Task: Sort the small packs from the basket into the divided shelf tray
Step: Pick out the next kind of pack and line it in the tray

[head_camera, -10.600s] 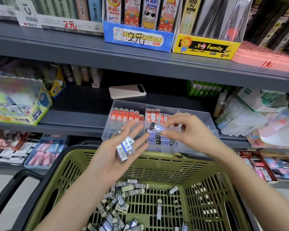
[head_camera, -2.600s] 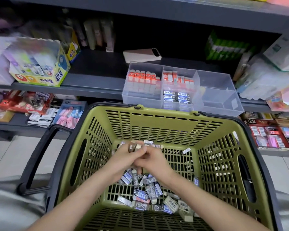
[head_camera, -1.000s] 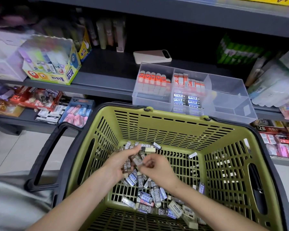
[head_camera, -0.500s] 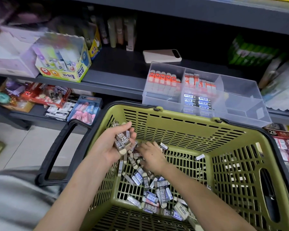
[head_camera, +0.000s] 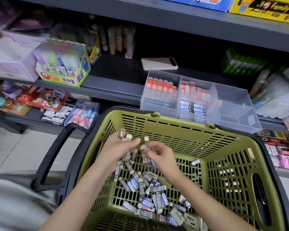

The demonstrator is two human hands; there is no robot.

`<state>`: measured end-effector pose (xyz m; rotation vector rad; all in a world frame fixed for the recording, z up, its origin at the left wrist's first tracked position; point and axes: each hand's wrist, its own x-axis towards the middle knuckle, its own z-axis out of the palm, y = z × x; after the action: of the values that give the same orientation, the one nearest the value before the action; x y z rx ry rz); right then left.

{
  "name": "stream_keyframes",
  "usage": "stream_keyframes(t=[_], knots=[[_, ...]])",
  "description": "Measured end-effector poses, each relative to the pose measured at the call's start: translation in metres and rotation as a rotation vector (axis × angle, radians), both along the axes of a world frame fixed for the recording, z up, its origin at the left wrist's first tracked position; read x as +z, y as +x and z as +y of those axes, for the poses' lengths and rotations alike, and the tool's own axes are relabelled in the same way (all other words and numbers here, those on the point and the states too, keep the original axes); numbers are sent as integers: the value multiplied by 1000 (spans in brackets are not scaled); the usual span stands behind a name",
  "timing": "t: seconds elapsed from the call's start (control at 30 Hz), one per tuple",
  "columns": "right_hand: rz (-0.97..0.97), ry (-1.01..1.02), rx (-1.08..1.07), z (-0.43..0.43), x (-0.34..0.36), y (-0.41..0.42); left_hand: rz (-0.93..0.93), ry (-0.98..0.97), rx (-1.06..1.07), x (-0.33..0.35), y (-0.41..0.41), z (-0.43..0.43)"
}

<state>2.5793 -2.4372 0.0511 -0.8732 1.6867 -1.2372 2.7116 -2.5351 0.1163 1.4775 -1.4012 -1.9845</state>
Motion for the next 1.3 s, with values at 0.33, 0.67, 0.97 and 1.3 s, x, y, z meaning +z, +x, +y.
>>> stream_keyframes(t=[0.33, 0.67, 0.97, 1.3], knots=[[-379, -184, -140, -4, 90, -1, 378, -147, -181, 19, -3, 6], [79, -45, -182, -86, 142, -68, 560, -123, 124, 47, -25, -49], [746, 504, 178, -146, 119, -70, 539, -72, 134, 42, -46, -92], [365, 481, 176, -138, 129, -72, 590, -17, 128, 38, -38, -95]])
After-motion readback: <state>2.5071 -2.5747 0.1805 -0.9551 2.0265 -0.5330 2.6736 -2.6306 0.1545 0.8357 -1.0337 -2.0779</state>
